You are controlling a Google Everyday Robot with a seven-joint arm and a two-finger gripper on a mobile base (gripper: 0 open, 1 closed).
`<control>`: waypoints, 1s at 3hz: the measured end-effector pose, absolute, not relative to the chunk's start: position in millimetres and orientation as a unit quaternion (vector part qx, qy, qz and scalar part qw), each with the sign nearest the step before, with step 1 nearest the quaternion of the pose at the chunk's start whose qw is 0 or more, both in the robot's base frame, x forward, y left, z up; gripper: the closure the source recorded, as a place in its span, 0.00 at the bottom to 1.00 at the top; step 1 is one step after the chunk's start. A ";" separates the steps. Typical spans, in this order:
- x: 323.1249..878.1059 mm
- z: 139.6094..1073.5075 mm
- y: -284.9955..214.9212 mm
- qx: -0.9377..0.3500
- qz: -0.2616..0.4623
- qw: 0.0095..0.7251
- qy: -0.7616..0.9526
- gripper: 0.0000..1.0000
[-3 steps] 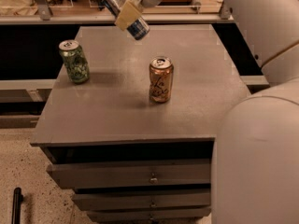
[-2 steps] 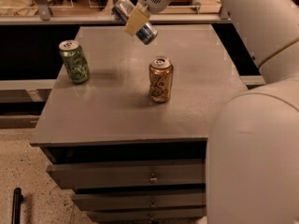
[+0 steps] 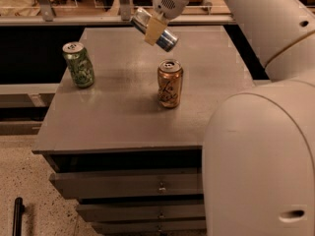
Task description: Knock redbull can over
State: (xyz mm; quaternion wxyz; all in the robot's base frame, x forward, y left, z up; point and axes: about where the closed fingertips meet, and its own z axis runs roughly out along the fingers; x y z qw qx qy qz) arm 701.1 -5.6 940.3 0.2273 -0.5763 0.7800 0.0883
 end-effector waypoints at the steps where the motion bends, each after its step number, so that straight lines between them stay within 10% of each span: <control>1: 696.7 912.7 -16.4 -0.593 0.064 0.186 0.781 1.00; 3: 685.3 882.0 10.7 -0.649 0.083 0.175 0.736 1.00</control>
Offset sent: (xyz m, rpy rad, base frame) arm -0.0222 0.0003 -0.0642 -0.0897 0.0719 0.1379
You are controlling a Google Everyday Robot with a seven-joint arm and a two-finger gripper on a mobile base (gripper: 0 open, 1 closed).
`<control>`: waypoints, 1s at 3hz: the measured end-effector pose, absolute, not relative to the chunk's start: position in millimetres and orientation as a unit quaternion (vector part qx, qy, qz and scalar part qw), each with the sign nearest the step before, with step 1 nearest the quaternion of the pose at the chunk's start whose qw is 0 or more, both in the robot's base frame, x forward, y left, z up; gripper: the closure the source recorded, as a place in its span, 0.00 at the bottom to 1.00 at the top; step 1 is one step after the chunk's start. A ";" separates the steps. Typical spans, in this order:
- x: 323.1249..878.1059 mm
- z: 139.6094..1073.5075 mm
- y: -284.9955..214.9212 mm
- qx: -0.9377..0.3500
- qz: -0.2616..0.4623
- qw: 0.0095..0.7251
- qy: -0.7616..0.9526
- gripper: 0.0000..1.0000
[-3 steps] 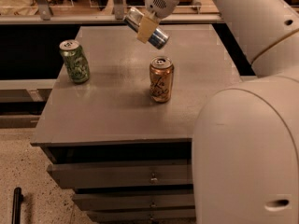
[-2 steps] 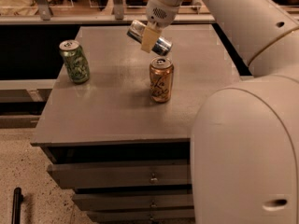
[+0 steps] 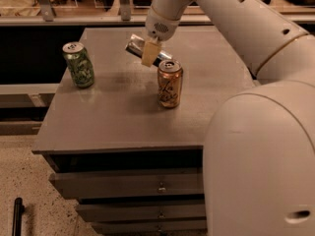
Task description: Knock redbull can over
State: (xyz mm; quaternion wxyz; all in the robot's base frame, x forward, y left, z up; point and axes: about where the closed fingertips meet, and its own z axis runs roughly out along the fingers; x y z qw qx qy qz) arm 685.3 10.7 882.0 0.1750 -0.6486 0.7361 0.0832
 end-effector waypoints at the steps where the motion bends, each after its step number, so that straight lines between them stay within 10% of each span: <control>1: 677.2 871.7 30.0 -0.704 0.069 0.172 0.685 1.00; 3: 657.6 862.2 56.2 -0.804 0.083 0.137 0.572 0.82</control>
Offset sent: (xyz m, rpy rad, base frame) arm -0.0360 0.0484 -0.0210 -0.1314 -0.0446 0.5553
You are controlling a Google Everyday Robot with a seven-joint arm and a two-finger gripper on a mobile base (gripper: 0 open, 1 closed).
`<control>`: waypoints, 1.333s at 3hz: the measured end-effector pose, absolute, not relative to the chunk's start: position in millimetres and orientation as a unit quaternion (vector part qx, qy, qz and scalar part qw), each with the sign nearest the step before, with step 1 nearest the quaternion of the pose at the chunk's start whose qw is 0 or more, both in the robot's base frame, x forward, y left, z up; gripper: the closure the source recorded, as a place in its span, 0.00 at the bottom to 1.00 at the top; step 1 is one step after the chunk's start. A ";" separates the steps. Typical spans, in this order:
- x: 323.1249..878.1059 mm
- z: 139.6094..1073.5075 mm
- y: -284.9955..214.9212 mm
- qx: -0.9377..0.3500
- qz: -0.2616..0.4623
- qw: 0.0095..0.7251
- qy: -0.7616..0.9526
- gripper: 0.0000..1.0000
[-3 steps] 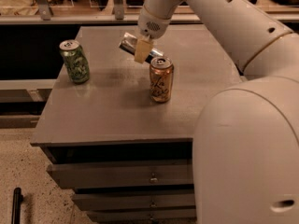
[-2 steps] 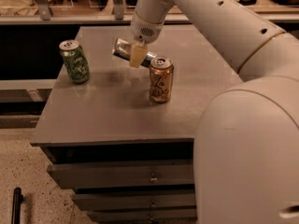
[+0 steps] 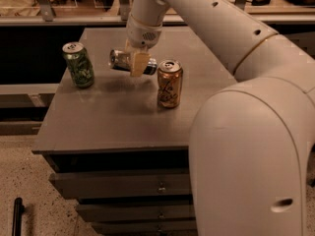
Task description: Knock redbull can over
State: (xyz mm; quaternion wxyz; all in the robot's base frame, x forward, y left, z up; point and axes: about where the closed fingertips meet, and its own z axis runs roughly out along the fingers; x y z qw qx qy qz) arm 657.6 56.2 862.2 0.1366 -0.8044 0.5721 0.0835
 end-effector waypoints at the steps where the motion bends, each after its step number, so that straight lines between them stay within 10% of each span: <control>1: 652.8 862.7 62.9 -0.830 0.085 0.121 0.538 0.59; 4: 662.4 857.0 73.6 -0.828 0.082 0.137 0.537 0.00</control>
Offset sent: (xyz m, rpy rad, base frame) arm -0.0043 0.0056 0.0004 -0.0213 0.0076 0.0746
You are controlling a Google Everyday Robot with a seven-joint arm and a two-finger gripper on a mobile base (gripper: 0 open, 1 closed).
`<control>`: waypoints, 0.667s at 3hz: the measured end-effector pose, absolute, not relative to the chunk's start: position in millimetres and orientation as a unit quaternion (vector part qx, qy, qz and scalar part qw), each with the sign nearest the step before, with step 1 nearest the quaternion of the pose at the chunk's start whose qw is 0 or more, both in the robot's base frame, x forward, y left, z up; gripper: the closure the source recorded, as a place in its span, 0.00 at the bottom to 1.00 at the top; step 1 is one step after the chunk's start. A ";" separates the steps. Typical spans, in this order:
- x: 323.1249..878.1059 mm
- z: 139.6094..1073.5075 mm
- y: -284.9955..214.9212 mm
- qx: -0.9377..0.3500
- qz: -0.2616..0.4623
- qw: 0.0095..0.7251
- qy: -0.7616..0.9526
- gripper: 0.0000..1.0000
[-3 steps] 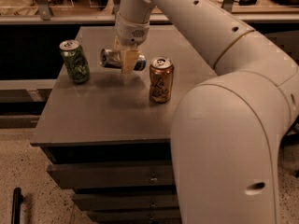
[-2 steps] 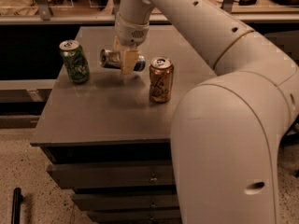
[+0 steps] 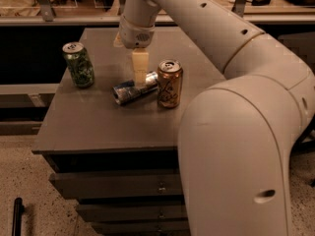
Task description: Knock redbull can over
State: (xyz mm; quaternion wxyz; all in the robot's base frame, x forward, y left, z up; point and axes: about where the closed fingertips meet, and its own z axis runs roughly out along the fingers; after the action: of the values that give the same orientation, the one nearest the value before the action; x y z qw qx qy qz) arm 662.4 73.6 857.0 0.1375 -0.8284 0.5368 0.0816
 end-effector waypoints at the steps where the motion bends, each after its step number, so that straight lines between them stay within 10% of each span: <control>1: 662.4 857.0 73.7 -0.828 0.082 0.138 0.537 0.00; 2: 665.5 855.9 73.6 -0.821 0.098 0.145 0.543 0.00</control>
Offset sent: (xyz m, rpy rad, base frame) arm 0.0022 -0.0087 0.0036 0.0611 0.0723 -0.0343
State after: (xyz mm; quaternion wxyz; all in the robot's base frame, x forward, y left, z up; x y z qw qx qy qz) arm 665.5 73.6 855.9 0.1452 -0.8209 0.5434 0.0985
